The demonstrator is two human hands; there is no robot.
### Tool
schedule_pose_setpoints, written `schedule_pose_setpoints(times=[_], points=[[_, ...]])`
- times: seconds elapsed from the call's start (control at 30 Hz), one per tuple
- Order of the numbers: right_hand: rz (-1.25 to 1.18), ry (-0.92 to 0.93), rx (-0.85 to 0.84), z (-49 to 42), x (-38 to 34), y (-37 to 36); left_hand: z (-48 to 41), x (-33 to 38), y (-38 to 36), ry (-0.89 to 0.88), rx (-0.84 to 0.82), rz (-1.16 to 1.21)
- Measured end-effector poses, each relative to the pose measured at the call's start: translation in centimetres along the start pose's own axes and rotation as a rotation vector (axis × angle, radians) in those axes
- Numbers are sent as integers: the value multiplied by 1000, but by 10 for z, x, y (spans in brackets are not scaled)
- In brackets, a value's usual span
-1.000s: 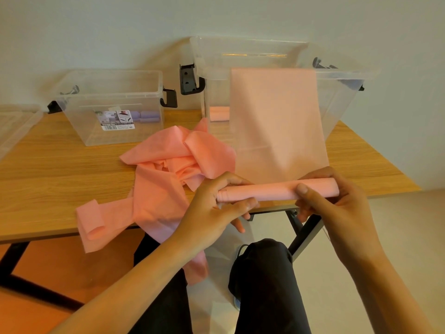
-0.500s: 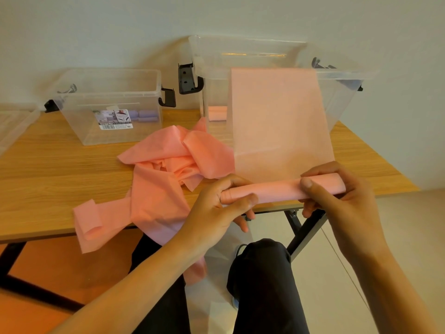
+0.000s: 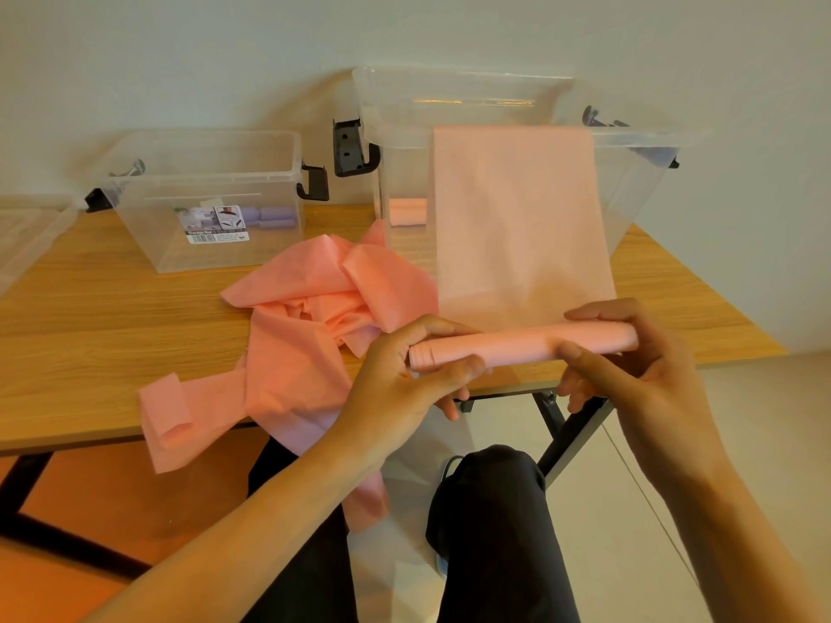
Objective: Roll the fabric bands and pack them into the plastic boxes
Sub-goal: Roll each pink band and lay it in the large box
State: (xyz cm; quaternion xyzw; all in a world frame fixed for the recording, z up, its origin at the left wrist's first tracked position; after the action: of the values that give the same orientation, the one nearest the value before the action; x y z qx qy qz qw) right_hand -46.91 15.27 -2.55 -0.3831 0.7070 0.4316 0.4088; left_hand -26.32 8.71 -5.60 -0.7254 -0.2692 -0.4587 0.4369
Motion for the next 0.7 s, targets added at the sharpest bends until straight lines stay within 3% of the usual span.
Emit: schedule_pose_setpoints(times=[0.7], points=[[13, -45, 38, -4, 5, 5, -4, 3, -9, -9, -16, 44]])
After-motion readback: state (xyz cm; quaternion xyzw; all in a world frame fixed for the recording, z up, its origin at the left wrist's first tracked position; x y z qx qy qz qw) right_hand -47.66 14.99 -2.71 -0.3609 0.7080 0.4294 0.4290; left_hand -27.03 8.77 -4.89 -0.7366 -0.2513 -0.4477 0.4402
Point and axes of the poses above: each hand's wrist, its own z-axis away from the middle knuckle, its own y-axis out of the back of the hand, x = y × z, the point moved 3 cm from there along -z, towards the middle knuckle, and after that the axes turned 15 degrees about z, right-handed, at the moved point
